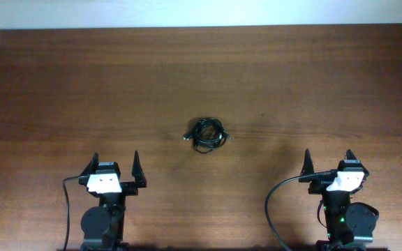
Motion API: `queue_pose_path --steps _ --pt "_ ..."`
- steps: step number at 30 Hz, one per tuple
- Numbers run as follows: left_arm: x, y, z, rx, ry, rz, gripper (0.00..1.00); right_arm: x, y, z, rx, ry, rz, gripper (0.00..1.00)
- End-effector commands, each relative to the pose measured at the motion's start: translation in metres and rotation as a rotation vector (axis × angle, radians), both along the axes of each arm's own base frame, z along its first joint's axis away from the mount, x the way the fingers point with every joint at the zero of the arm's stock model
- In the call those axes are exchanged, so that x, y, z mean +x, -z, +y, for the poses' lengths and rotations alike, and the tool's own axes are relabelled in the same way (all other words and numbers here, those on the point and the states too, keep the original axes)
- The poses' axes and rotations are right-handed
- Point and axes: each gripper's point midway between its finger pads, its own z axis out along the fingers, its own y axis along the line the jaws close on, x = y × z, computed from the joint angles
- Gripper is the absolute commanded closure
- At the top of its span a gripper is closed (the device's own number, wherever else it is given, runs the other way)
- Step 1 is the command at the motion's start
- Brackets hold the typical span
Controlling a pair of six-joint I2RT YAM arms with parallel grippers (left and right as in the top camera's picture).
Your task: Untangle cables
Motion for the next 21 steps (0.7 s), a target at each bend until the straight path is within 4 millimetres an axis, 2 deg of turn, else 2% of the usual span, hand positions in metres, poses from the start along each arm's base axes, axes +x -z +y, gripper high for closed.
queue_pose_path --steps 1,16,19,21 --pt "0.000 0.001 -0.003 0.011 0.017 -0.001 0.01 0.000 0.002 0.001 0.007 0.000 0.004 0.02" --pt "0.000 0.001 -0.003 0.011 0.017 -0.001 0.01 0.000 0.002 0.001 0.007 0.000 0.004 0.01" --pt "-0.001 -0.003 0.011 0.032 -0.067 -0.015 0.01 0.000 0.002 0.001 0.007 0.001 0.004 0.02" --pt "-0.001 -0.002 0.012 0.032 -0.069 -0.011 0.01 0.000 0.002 0.001 0.007 0.000 0.004 0.01"
